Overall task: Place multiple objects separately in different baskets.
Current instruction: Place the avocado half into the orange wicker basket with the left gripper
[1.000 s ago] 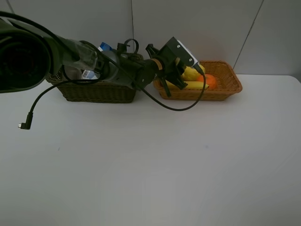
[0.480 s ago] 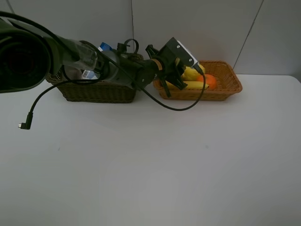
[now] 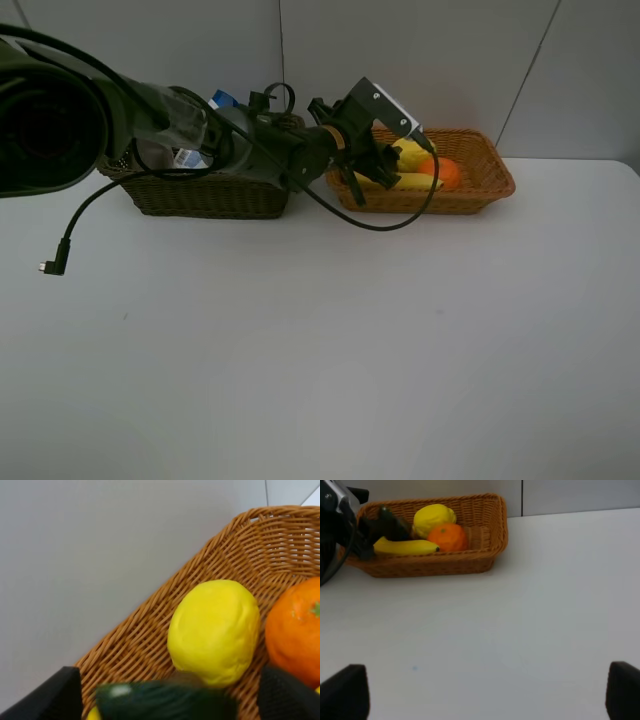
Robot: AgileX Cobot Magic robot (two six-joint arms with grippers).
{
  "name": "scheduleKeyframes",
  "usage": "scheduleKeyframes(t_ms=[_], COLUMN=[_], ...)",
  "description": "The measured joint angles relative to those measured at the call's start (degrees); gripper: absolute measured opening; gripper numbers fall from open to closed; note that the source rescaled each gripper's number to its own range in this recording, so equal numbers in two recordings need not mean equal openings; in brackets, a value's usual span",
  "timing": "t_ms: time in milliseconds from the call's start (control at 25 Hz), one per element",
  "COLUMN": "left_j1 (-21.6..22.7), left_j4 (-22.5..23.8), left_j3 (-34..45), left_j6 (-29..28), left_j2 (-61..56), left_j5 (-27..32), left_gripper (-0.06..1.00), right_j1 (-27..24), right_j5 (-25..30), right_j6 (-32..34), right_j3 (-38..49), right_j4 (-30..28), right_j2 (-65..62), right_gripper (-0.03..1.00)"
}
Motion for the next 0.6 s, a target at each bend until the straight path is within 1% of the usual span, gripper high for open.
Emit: scheduleKeyframes(t_ms=[400,600], left_j1=[0.0,0.0], left_j4=[0.0,0.0], left_j3=[0.0,0.0], left_j6=[-0.3,-1.5], left_j2=[0.0,0.0], left_j5=[-0.1,-0.1], left_gripper=[0.94,0.94], right_j1=[0.0,0.0], right_j5=[0.0,0.0], right_j6=[0.0,0.0], right_j3=[0.0,0.0], right_j4=[0.0,0.0], right_j2=[0.0,0.0], right_gripper=[1.00,1.00])
